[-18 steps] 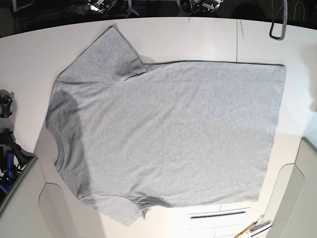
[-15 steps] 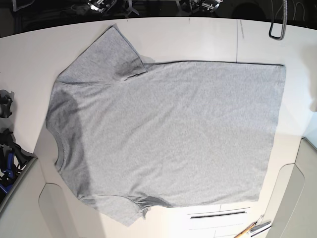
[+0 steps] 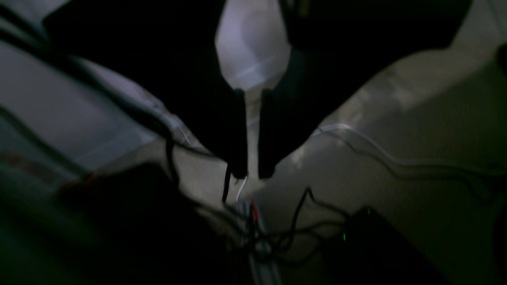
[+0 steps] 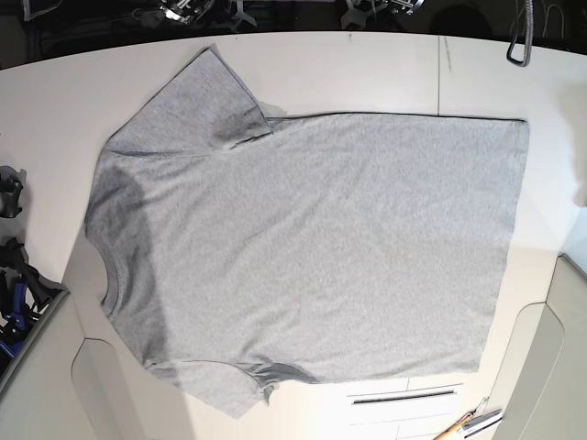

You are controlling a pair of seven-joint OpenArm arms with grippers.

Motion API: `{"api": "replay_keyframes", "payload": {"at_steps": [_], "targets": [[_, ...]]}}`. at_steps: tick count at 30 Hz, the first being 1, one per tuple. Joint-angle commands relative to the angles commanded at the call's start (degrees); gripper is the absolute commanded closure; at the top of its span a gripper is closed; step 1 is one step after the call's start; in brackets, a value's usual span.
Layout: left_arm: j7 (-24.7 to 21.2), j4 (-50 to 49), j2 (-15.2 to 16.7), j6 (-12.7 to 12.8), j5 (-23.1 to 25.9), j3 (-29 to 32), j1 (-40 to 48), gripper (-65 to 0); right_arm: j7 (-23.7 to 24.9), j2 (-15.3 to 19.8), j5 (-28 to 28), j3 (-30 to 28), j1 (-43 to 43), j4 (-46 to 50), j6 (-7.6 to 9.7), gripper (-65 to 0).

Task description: Fold the T-shirt properly

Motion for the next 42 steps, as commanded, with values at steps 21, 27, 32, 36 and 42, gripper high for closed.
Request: {"api": "replay_keyframes", "payload": {"at_steps": [21, 27, 32, 36, 42], "targets": [[4.04, 20.92, -7.98, 0.0, -7.5, -4.48, 16.41, -5.4, -0.04, 13.64, 8.9, 0.0, -18.14, 28.13, 7.61, -0.9], [5.4, 26.49, -8.57, -3.45, -7.56, -13.07, 22.05, -5.6, -0.04, 18.05, 9.49, 0.0, -25.77, 39.3, 7.82, -0.9], [8.66, 31.91, -9.27, -4.98, -12.09, -19.39, 27.93, -6.1, -0.07, 22.6, 10.16, 0.0, -32.92, 51.71, 7.82, -0.9], [9.31, 38.27, -10.38, -7.98, -14.95, -24.3, 33.0, -13.9, -0.28, 25.99, 13.7, 1.05, -37.99, 62.03, 7.82, -0.9], [15.52, 51.82, -10.64, -9.44, -22.21, -32.63, 41.03, -15.7, -0.44, 28.09, 17.51, 8.5, -44.48, 75.12, 9.4, -0.9]]}}
